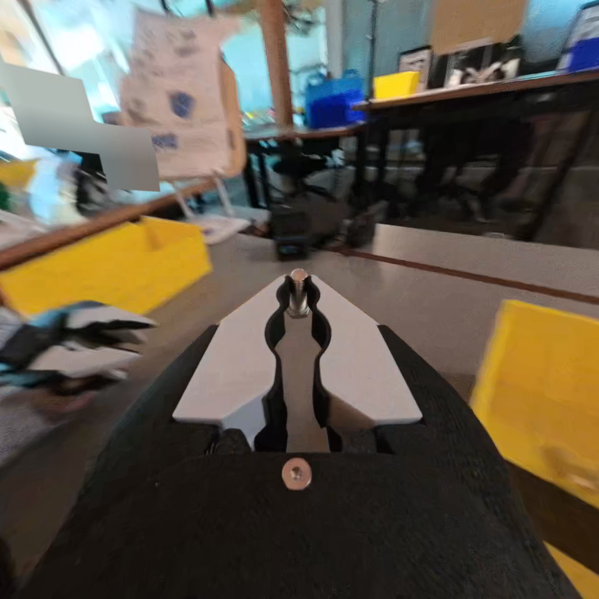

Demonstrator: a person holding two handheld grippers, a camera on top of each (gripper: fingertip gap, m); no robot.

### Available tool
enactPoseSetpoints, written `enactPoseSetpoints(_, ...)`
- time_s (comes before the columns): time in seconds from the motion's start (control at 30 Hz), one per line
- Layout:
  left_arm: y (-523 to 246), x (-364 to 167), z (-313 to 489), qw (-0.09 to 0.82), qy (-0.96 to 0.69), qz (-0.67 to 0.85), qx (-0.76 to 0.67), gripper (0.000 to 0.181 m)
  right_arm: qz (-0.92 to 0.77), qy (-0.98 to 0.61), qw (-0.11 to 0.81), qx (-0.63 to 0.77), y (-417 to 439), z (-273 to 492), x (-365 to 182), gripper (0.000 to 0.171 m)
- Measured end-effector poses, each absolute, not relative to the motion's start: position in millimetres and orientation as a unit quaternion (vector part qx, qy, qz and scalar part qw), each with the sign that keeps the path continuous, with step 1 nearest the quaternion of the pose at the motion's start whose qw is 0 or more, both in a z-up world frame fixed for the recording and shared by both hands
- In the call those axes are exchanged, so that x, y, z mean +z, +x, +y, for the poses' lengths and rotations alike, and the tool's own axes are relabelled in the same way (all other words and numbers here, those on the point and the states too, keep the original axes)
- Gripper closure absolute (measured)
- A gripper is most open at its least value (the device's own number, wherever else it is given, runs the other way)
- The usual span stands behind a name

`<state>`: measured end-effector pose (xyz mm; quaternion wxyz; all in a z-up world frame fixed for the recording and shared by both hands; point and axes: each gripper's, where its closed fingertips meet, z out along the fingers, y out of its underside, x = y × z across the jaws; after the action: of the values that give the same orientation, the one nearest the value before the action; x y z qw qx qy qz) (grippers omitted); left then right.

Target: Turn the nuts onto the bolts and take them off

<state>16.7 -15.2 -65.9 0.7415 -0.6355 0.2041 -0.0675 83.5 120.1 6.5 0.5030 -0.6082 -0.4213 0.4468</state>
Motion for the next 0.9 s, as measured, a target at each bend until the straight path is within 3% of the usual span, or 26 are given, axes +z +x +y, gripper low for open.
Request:
enactPoseSetpoints(0.03, 15.1, -66.0, -15.1, 0.741, -0.637, 0.200, -0.073, 0.180, -0.442, -0.638, 0.519, 0.358, 99.1, 156.3, 3.2, 0.163)
enactPoseSetpoints(0.13, 7.9, -66.2, -12.7, 0.741, -0.642, 0.183, -0.067, 0.181, -0.458, -0.720, 0.493, 0.169, 142.0, 252.0, -15.6, 0.163)
enactPoseSetpoints(0.3, 9.6, -70.0, -10.9, 0.733, -0.650, 0.192, -0.059, 0.181, -0.529, -0.794, 0.294, 0.058, 155.9, 317.5, -93.6, 0.163)
enactPoseSetpoints(0.47, 8.1, -73.1, -9.8, 0.727, -0.657, 0.197, -0.038, 0.181, -0.525, -0.821, 0.222, 0.038, 152.9, 337.7, -137.3, 0.162)
enactPoseSetpoints(0.53, 5.9, -72.4, -10.3, 0.728, -0.657, 0.192, -0.040, 0.181, -0.516, -0.825, 0.222, 0.052, 148.2, 337.8, -138.7, 0.141)
enactPoseSetpoints(0.63, -3.4, -71.8, -9.1, 0.729, -0.663, 0.165, -0.041, 0.174, -0.523, -0.798, 0.296, 0.041, 147.5, 338.0, -110.9, 0.116)
enactPoseSetpoints(0.8, -24.7, -60.1, -14.9, 0.741, -0.659, 0.128, 0.012, 0.149, -0.499, -0.695, 0.515, 0.055, 179.3, 294.6, -9.3, 0.112)
enactPoseSetpoints(0.83, -29.6, -53.6, -18.1, 0.747, -0.654, 0.114, 0.026, 0.141, -0.482, -0.684, 0.545, 0.058, 195.2, 283.9, 5.4, 0.111)
enactPoseSetpoints(0.9, -40.8, -36.6, -26.7, 0.755, -0.651, 0.064, 0.037, 0.109, -0.428, -0.677, 0.596, 0.059, 234.1, 271.6, 25.7, 0.091)
